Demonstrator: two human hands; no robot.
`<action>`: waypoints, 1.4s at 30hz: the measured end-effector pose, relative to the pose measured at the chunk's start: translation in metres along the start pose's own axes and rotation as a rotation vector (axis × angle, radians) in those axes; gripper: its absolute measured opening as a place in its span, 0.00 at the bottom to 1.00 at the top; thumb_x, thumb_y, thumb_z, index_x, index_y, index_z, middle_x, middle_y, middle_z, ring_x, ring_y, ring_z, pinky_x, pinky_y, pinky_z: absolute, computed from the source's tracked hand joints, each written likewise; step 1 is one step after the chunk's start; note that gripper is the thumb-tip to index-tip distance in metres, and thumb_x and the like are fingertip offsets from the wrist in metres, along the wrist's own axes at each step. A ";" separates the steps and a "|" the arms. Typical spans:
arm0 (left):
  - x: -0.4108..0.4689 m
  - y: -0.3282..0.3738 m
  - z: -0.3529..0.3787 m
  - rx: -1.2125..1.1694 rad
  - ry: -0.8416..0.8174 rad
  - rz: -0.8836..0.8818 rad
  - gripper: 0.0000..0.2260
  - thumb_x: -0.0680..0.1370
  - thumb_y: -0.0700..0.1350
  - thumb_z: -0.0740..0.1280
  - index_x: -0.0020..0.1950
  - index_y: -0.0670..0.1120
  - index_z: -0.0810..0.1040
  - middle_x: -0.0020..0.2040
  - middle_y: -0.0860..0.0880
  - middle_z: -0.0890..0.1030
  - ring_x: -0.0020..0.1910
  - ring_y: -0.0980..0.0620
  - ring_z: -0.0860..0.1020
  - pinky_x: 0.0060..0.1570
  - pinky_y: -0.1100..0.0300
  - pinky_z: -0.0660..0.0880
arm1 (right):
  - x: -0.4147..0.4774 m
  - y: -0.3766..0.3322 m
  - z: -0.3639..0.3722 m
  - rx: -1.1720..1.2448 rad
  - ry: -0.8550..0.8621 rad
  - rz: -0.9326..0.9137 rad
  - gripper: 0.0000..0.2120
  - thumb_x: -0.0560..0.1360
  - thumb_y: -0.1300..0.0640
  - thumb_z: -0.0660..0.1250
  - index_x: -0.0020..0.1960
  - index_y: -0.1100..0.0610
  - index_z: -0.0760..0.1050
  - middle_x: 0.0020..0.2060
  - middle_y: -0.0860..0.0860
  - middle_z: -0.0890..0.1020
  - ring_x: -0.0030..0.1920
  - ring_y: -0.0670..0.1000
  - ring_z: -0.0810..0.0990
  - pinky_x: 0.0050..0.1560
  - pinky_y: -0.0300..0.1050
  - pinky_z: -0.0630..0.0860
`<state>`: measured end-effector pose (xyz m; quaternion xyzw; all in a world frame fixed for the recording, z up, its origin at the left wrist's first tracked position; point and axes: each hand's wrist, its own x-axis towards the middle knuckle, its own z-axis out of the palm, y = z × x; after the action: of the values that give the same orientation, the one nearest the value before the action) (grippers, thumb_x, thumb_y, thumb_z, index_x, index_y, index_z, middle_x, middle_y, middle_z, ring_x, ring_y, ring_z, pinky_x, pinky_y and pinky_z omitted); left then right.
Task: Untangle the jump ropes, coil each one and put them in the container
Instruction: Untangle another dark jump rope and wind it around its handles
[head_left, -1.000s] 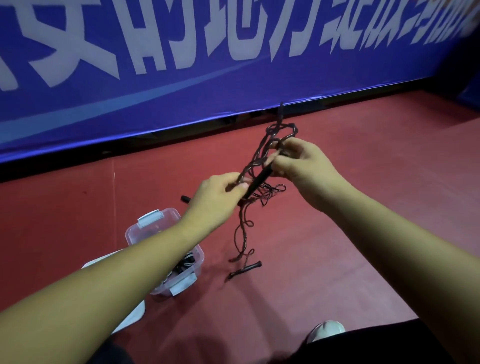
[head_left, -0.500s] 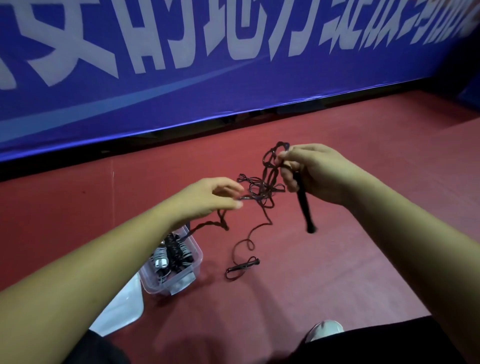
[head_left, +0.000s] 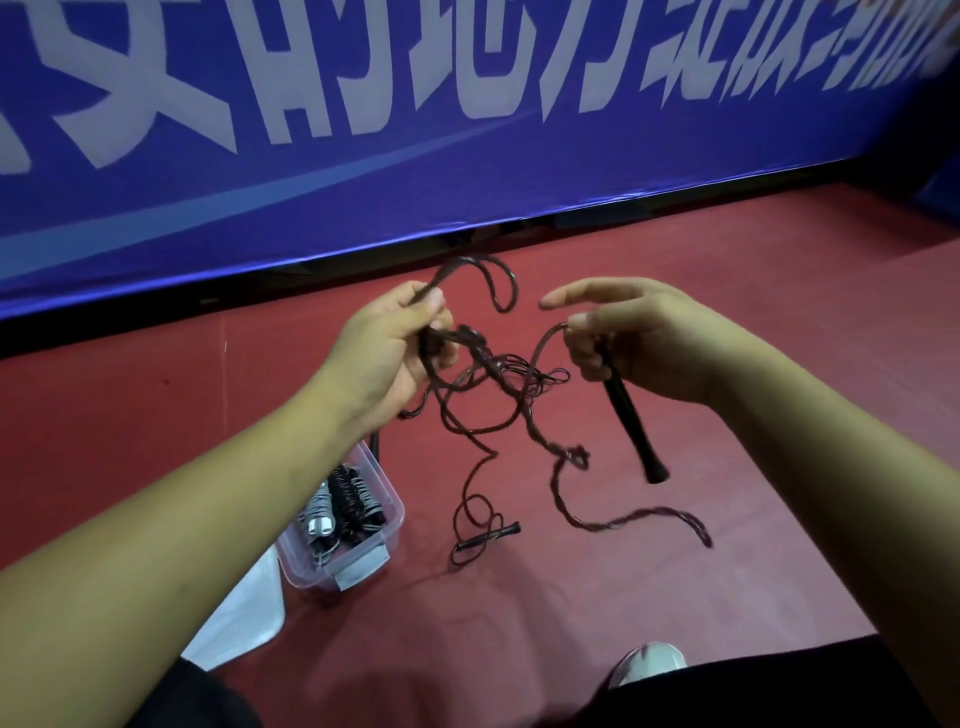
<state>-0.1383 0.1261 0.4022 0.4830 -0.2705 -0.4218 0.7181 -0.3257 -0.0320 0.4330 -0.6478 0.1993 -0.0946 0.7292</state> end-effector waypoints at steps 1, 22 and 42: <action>0.000 0.003 -0.002 -0.043 0.016 -0.007 0.10 0.83 0.39 0.58 0.42 0.46 0.70 0.33 0.50 0.71 0.30 0.55 0.72 0.33 0.62 0.73 | 0.001 0.001 -0.004 -0.005 -0.025 0.030 0.19 0.72 0.70 0.64 0.63 0.69 0.73 0.33 0.55 0.74 0.33 0.52 0.71 0.35 0.44 0.69; -0.006 0.007 0.012 -0.111 0.042 -0.099 0.11 0.83 0.47 0.61 0.42 0.46 0.67 0.36 0.48 0.73 0.23 0.55 0.67 0.26 0.63 0.61 | 0.012 0.032 0.048 -0.462 -0.048 -0.007 0.21 0.72 0.45 0.75 0.57 0.59 0.81 0.50 0.48 0.84 0.51 0.46 0.81 0.59 0.45 0.72; 0.026 -0.039 -0.071 1.350 -0.271 -0.126 0.07 0.77 0.49 0.71 0.44 0.47 0.82 0.36 0.51 0.80 0.35 0.55 0.75 0.40 0.61 0.70 | 0.008 -0.001 0.007 0.605 -0.014 -0.059 0.11 0.79 0.55 0.58 0.44 0.60 0.75 0.26 0.46 0.62 0.22 0.43 0.61 0.26 0.35 0.57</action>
<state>-0.0828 0.1299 0.3386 0.7821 -0.5327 -0.2586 0.1941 -0.3154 -0.0289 0.4335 -0.4072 0.1381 -0.1660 0.8874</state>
